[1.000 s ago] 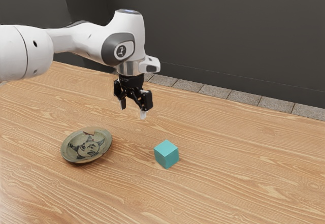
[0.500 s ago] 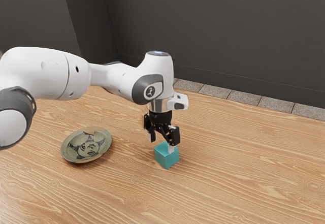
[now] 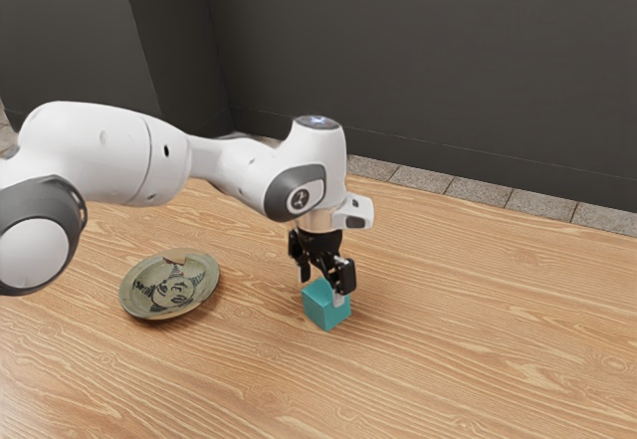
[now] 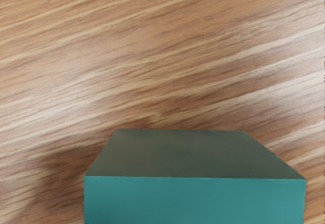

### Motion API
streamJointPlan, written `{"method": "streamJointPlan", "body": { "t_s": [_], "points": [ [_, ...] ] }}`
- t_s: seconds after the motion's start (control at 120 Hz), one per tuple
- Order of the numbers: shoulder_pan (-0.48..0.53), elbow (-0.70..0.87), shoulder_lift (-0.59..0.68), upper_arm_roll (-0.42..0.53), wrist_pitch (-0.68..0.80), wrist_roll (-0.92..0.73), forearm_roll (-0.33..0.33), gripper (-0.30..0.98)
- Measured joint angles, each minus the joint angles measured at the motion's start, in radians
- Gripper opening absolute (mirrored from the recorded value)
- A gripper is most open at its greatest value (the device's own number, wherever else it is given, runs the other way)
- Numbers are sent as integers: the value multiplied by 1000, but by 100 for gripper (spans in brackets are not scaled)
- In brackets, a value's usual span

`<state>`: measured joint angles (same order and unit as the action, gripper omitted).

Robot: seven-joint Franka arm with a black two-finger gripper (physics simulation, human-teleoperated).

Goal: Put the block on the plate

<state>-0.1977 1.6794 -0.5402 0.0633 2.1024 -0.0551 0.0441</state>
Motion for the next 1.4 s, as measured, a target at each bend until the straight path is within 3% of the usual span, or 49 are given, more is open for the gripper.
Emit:
{"method": "streamJointPlan", "body": {
  "t_s": [0.467, 0.783, 1.0, 1.2, 1.4],
  "points": [
    [-3, -3, -45, 0, 32, 12, -9, 68],
    [-3, -4, -44, 0, 39, 22, -13, 43],
    [-3, -4, -35, 0, 41, 31, -15, 40],
    [3, 15, 51, -22, 31, 37, -11, 39],
    [29, 177, 220, -131, 20, 38, -9, 40]
  ]
}}
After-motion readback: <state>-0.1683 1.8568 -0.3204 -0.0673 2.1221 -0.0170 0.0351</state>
